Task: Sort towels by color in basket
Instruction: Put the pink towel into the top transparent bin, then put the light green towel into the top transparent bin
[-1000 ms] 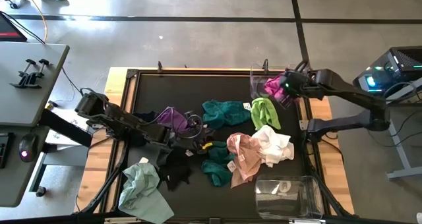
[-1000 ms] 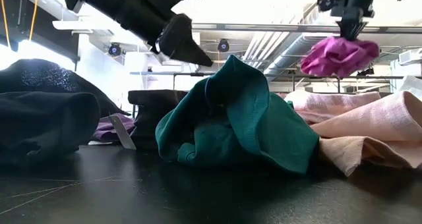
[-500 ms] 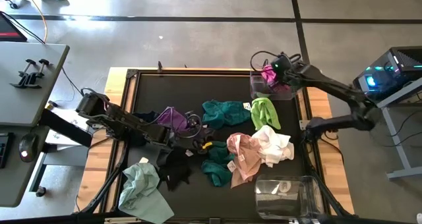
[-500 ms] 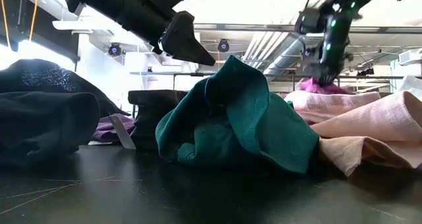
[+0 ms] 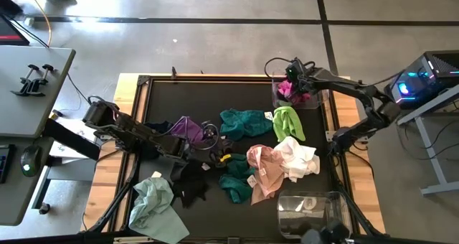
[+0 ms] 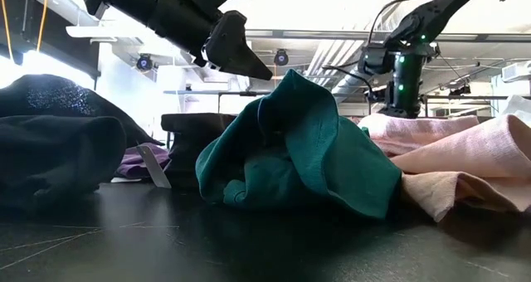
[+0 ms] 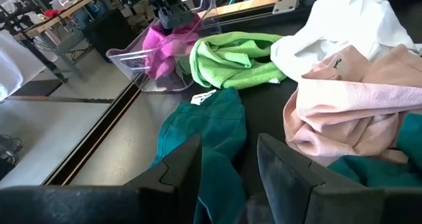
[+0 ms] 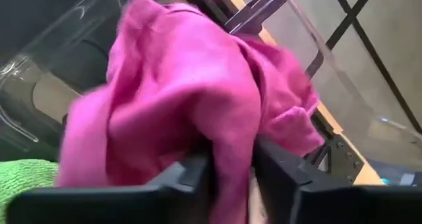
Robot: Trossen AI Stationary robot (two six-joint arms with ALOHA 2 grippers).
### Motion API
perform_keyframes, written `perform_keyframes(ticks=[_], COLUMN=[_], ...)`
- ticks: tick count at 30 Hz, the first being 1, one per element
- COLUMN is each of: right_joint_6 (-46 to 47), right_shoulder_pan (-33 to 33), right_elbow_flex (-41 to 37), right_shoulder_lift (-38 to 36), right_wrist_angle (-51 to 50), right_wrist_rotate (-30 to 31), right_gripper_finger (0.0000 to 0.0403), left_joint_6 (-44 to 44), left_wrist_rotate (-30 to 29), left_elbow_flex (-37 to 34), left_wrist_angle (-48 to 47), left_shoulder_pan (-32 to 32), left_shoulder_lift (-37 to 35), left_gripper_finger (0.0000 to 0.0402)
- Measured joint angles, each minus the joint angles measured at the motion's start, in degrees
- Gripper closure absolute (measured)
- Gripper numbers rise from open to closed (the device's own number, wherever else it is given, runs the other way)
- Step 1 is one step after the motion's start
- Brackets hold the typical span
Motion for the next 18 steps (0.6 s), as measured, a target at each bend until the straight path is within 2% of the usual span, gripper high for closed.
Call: perform_keyframes(ticks=[4,7,12,18], right_joint_6=[-1.26,-0.86,0.6,7.95], right_shoulder_pan=[-0.1,-0.35,1.54,10.68], right_elbow_flex=[0.28,1.69,2.34,1.96], right_shoulder_lift=[-3.62,-7.77,-16.9,-24.83], right_wrist_angle=[-0.22,-0.6,-0.35,-6.56], right_wrist_rotate=[0.0,0.45,1.11,-3.08], right_gripper_finger=[0.0219,0.0193,0.0184,0.0183], left_joint_6=[0.02,-0.02,-0.64,-1.44], left_wrist_rotate=[0.0,0.0,0.0,0.0], left_elbow_flex=[0.0,0.0,0.0,0.0], left_wrist_angle=[0.02,0.02,0.36,1.04], left_shoulder_pan=[0.02,0.02,-0.02,-0.02], left_shoulder_lift=[0.0,0.0,0.0,0.0], left_gripper_finger=[0.0268,0.0268,0.0268,0.0268])
